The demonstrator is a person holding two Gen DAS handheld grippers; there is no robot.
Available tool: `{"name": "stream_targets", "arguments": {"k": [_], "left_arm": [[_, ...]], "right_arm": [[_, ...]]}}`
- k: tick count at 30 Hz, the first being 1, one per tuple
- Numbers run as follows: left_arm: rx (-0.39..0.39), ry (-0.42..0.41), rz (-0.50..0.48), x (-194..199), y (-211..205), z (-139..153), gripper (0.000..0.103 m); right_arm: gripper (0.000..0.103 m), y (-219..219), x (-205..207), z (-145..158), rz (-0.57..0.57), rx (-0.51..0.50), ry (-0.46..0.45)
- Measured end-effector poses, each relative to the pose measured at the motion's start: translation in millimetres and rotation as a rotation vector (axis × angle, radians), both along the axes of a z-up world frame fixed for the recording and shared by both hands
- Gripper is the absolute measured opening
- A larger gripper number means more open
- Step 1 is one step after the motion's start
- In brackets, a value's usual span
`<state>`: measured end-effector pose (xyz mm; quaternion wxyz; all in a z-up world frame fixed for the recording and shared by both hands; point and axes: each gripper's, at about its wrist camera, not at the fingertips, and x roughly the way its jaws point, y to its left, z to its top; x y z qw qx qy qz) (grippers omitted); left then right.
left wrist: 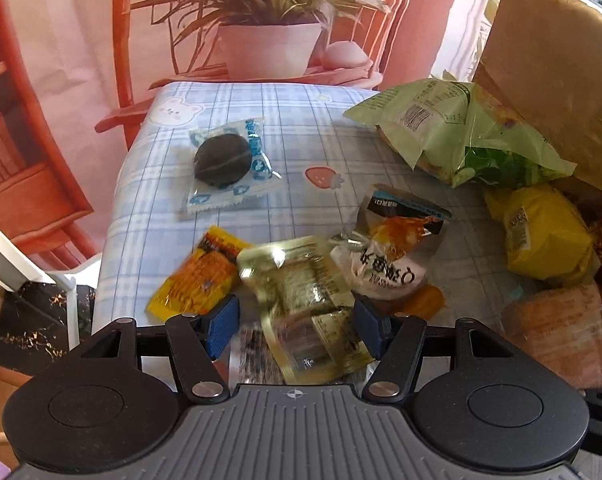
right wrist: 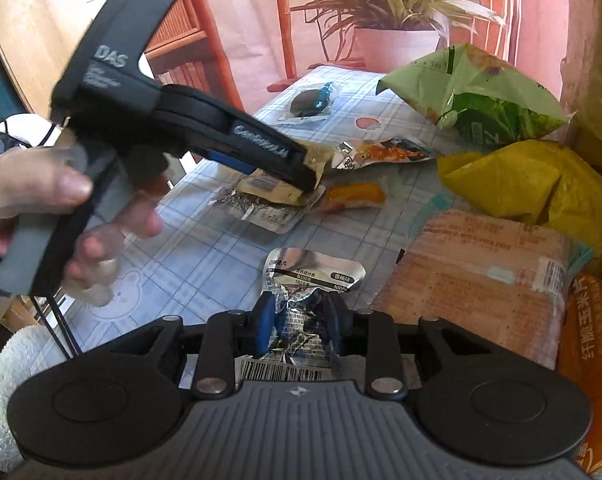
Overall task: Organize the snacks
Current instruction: 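Close the left tool on the gold packet while the right tool grasps the silver packet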
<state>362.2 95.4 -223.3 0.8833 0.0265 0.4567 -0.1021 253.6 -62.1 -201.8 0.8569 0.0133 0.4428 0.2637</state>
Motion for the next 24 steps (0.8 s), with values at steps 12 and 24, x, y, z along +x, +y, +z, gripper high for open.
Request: {"name": "stream_targets", "arguments": {"k": [12,24], "left_arm": [[-0.027,-0.069,0.029,-12,11,13,0.018],[-0.075,-0.105,-0.021,-52,30,35,0.009]], "right_arm": [[0.03,0,0,0,0.002,0.005,0.004],[0.054,14,-7,3,0.031,-0.043,0.003]]}}
